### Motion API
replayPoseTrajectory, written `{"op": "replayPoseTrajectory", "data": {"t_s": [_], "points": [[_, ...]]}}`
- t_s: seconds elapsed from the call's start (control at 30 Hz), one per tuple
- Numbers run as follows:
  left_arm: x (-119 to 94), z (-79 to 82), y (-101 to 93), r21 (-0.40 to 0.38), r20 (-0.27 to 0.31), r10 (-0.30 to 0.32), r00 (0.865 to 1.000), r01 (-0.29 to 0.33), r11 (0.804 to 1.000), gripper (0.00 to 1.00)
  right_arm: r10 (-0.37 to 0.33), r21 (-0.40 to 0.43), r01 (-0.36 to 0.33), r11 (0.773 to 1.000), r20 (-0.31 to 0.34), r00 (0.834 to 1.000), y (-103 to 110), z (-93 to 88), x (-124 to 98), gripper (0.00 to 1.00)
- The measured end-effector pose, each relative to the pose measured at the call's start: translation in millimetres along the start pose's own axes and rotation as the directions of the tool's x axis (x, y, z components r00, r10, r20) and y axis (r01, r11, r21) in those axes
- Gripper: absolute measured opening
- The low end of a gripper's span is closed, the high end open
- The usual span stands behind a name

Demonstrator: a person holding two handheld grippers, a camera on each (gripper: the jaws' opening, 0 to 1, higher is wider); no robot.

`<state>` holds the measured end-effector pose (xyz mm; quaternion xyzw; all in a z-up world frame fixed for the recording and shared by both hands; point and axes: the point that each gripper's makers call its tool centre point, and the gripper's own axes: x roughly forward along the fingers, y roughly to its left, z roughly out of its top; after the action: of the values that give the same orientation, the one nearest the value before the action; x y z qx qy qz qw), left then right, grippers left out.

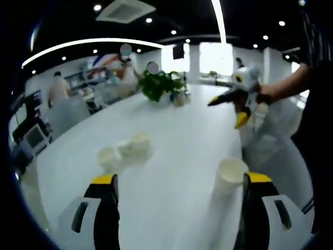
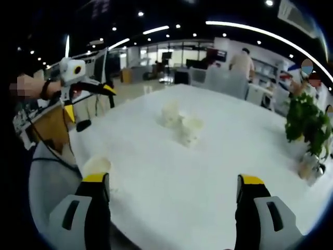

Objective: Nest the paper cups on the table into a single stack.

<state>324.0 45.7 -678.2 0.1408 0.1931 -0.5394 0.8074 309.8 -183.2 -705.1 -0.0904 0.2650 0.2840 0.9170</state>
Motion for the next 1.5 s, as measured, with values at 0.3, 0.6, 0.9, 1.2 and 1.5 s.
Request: {"op": "replayPoseTrajectory", "data": {"t_s": [0.3, 0.6, 0.9, 1.2, 1.5], "points": [[-8.5, 0.5, 5.1, -0.016, 0.02, 0.038, 0.999, -0.037, 0.999, 0.99, 0.022, -0.02, -0.021, 1.0, 0.033, 0.999, -8.3, 21.9, 29.1, 1.0], [-11.2, -9.4, 5.0, -0.067, 0.017, 0.06, 0.998, -0.059, 0.996, 0.99, 0.062, -0.079, -0.059, 0.995, 0.039, 0.997, -23.3, 48.0, 65.9, 1.0], [-8.2, -22.9, 7.2, -0.063, 0.01, 0.089, 0.996, -0.088, 0.994, 0.99, 0.089, -0.067, -0.085, 0.994, 0.055, 0.994, -45.5, 59.5, 108.1, 0.98], [-8.8, -32.8, 7.7, -0.092, -0.008, 0.102, 0.995, -0.102, 0.991, 0.99, 0.098, -0.043, -0.095, 0.995, 0.069, 0.993, -62.0, 53.9, 145.7, 0.92], [-6.0, -42.1, 9.1, -0.142, 0.01, 0.145, 0.989, -0.142, 0.98, 0.99, 0.106, -0.013, -0.106, 0.994, 0.069, 0.992, -72.0, 49.5, 186.4, 0.85]]}}
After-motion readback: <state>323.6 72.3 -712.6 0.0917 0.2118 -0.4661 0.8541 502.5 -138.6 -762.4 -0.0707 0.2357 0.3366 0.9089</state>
